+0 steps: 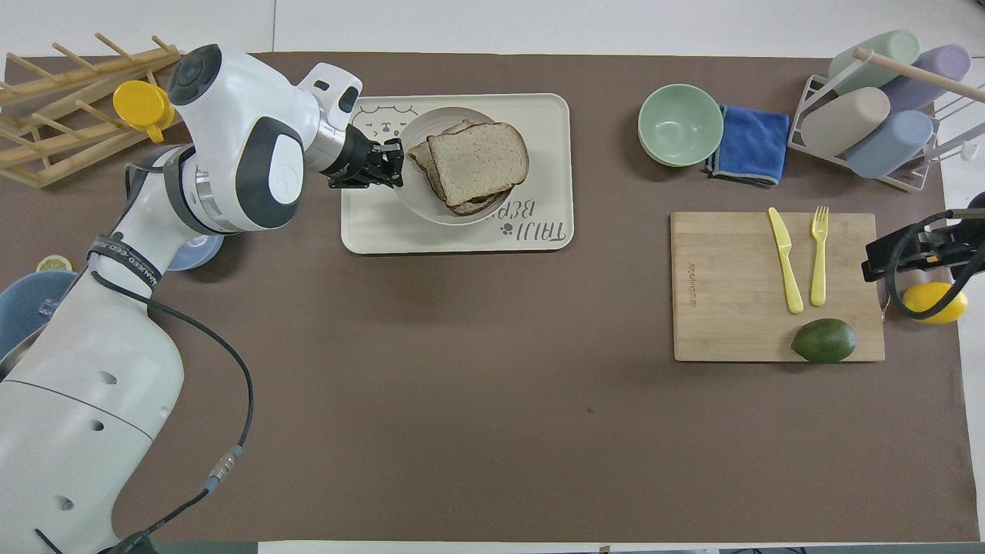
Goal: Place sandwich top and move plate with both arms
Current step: 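Open the left gripper and lift it off the plate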
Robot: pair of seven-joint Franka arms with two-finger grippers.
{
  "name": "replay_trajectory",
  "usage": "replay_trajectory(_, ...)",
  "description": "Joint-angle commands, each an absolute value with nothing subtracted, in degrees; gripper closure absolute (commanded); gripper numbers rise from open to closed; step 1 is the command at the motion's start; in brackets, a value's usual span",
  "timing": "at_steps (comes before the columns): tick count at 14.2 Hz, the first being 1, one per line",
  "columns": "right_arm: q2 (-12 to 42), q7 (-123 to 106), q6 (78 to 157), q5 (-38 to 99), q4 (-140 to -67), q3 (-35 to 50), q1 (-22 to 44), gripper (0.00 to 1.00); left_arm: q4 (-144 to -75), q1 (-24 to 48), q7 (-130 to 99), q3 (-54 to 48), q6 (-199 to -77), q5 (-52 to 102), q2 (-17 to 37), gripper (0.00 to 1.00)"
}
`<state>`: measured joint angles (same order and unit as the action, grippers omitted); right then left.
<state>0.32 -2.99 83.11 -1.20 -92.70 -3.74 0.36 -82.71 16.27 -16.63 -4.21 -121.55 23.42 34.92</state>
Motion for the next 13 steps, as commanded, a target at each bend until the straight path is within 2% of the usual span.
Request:
replay_trajectory(1,-0.6,-4.3,83.2,-1.0,-93.3,-3.3,-0.2,0.0,-84.0,17.0,-14.9,-3.9,-125.2,23.6,34.9,1.0)
replay_trajectory(9,-0.7,-4.4,83.5,-1.1,-93.4,-3.3,-0.3,0.0,-88.9,18.1,-13.5,-3.9,-131.6,21.5,34.0,1.0)
replay_trajectory(10,-0.7,-4.4,83.6,-1.1,-93.4,-3.3,-0.4,0.0,-88.9,18.0,-12.7,-3.9,-131.2,21.4,34.0,0.82)
replay_trajectory(11,-0.7,-4.5,83.5,-1.1,-93.4,-3.2,-0.4,0.0,-88.9,18.0,-12.3,-3.8,-131.0,21.4,33.9,0.54)
replay_trajectory(13,-0.7,-4.4,83.3,-1.1,-93.3,-3.3,-0.3,0.0,-88.4,17.6,-12.2,-3.8,-129.6,20.3,33.9,0.09)
